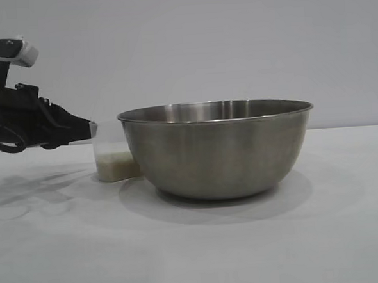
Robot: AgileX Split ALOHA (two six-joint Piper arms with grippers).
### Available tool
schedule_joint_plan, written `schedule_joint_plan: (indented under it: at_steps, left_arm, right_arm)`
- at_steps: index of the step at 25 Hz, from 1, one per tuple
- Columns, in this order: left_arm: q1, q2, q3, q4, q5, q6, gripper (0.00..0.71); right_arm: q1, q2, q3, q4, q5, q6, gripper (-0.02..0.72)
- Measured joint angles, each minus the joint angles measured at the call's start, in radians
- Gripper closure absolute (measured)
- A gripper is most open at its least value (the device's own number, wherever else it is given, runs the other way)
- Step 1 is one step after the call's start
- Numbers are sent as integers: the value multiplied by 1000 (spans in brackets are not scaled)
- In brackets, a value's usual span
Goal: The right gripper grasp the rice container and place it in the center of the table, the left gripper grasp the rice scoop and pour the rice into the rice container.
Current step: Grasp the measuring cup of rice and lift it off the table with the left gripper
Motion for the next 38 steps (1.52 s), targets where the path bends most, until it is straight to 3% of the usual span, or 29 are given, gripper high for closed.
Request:
schedule_joint_plan:
  at_steps: [22, 23, 26, 38]
  left_arm:
    - [0, 69, -134, 95, -4, -55, 529]
    - [0, 69, -134, 97, -4, -57, 623]
    - [0, 69, -134, 97, -4, -59, 710]
    - [0, 27, -134, 37, -8, -59, 710]
  right_arm:
    - [0, 0, 0, 0, 0, 0, 135]
    - [0, 0, 0, 0, 0, 0, 135]
    - [0, 0, 0, 0, 0, 0, 135]
    - [0, 0, 0, 0, 0, 0, 135]
